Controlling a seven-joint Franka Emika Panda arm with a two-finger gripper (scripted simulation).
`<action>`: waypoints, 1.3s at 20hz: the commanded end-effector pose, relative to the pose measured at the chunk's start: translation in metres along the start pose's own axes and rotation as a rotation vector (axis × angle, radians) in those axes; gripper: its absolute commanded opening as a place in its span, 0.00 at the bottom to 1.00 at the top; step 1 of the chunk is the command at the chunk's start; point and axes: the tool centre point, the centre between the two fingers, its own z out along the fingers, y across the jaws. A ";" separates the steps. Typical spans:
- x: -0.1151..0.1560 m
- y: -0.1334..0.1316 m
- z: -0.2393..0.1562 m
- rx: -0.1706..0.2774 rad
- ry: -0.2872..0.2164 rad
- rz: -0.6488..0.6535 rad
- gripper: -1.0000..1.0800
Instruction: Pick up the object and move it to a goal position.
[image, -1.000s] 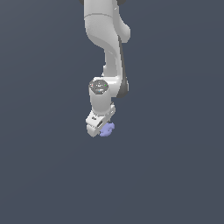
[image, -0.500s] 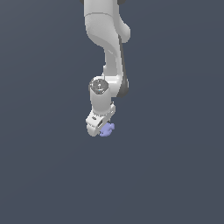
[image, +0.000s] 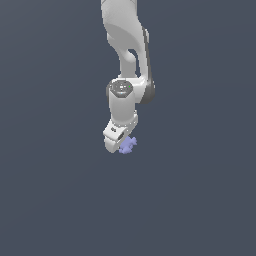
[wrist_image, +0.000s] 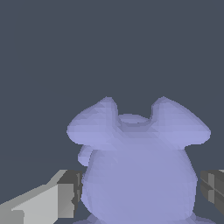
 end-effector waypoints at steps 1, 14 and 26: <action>0.012 -0.004 -0.020 0.000 0.000 -0.001 0.00; 0.088 -0.029 -0.146 0.008 -0.001 0.000 0.00; 0.133 -0.039 -0.218 0.012 -0.002 0.002 0.00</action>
